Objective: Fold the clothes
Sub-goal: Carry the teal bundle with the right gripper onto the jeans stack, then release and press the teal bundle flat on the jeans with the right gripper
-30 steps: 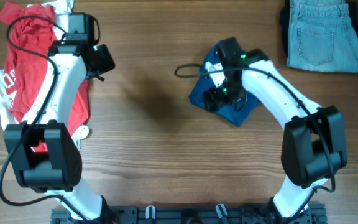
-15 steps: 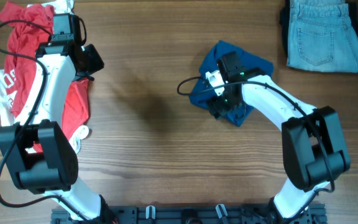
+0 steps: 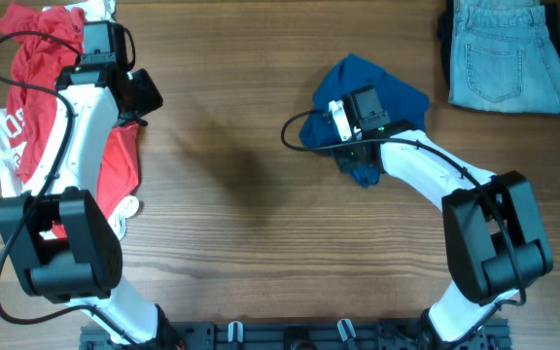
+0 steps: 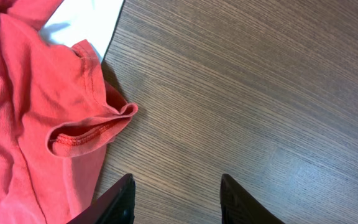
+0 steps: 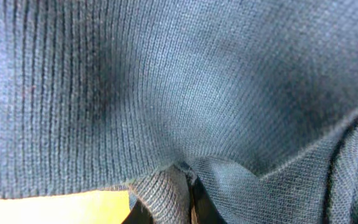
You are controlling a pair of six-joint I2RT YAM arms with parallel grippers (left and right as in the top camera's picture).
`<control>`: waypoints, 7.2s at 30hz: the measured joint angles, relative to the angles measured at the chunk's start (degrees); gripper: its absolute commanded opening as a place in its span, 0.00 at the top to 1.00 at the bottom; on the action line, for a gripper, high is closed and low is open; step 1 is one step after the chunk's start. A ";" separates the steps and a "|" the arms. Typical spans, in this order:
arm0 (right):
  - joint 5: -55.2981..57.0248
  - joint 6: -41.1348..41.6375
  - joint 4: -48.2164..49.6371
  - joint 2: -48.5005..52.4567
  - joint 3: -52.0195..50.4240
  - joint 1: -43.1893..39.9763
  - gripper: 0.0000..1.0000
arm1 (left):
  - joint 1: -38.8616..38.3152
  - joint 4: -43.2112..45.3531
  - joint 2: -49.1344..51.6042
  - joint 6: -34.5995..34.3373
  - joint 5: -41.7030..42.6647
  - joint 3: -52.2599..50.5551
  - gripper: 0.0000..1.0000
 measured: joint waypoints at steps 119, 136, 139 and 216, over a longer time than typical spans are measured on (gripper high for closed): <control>-15.10 -15.04 14.34 20.94 36.46 -43.76 0.02 | 0.00 2.12 0.00 -4.11 0.02 0.00 0.50; -20.96 -13.84 12.59 27.74 38.27 -46.23 0.00 | 0.00 2.10 0.00 -4.11 0.02 0.00 0.50; -21.18 -13.86 10.97 24.92 37.03 -46.58 0.00 | 0.00 2.12 0.00 -4.11 0.02 0.00 0.49; -36.72 19.67 -25.86 -32.09 36.13 -34.93 0.00 | 0.00 2.10 0.00 -4.52 0.02 -0.02 0.00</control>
